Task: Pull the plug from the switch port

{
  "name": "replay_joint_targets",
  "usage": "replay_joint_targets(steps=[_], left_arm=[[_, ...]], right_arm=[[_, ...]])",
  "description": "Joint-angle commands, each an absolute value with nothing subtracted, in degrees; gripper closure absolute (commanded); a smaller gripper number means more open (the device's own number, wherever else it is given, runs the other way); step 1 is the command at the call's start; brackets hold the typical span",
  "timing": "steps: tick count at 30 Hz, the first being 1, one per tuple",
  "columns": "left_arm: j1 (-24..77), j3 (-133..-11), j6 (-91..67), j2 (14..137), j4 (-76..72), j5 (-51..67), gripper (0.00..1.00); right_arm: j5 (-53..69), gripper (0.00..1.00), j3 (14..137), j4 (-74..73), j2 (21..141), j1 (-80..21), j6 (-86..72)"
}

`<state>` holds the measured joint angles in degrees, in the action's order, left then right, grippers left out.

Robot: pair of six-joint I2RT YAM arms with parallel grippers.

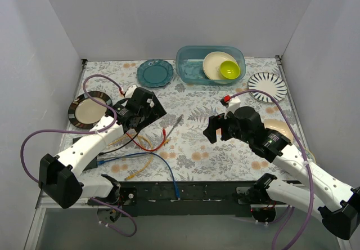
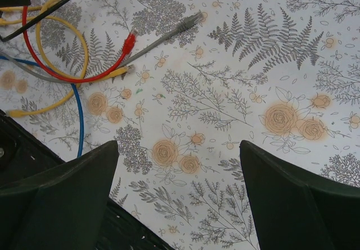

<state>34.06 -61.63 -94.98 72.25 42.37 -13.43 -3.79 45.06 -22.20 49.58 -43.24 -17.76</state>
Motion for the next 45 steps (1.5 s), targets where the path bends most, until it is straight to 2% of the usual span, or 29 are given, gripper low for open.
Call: replay_joint_targets(steps=[1, 5, 9, 12, 17, 20, 23, 27, 31, 36, 45], left_arm=[[33.32, -64.42, -100.27, 71.46, 52.09, -22.66, 0.02], [29.03, -67.84, -105.99, 69.88, 62.28, -31.19, 0.02], [12.6, -68.55, -105.46, 67.77, 64.16, -30.66, 0.02], [10.39, -69.53, -109.41, 69.78, 68.98, -34.45, 0.02], [5.19, -61.19, -116.0, 67.77, 68.99, -30.23, 0.02], [2.29, -57.14, -118.73, 65.31, 69.52, -35.73, 0.02], [-1.83, -55.64, -117.96, 66.61, 65.58, -38.67, 0.02], [-10.26, -56.25, -120.82, 72.15, 62.14, -35.69, 0.02], [-11.42, -58.7, -131.02, 76.19, 68.61, -37.61, 0.1], [-12.47, -56.0, -137.72, 73.75, 72.86, -44.9, 0.06], [-29.59, -48.26, -127.19, 76.9, 61.36, -38.07, 0.03]], right_arm=[[-2.81, 0.04, 44.56, -19.6, 48.52, -43.42, -16.96], [-2.9, 0.04, 44.39, -19.6, 48.52, -43.42, -17.23], [-2.73, 0.04, 44.3, -19.69, 48.78, -43.42, -17.75], [-2.03, 0.05, 43.95, -19.42, 48.95, -43.42, -18.02], [-0.44, 0.05, 43.68, -19.42, 49.48, -43.42, -18.72], [1.21, 0.05, 43.51, -19.77, 50.01, -43.42, -19.95], [2.81, 0.06, 43.24, -20.13, 50.62, -44.29, -21.71], [4.39, 0.06, 43.15, -21.09, 52.21, -47.1, -22.67], [4.39, 0.06, 43.07, -21.97, 53.52, -48.43, -23.38], [5.53, 0.06, 43.86, -23.29, 55.72, -48.87, -24.78], [5.28, 0.06, 45.7, -26.02, 57.74, -49.04, -24.7]])
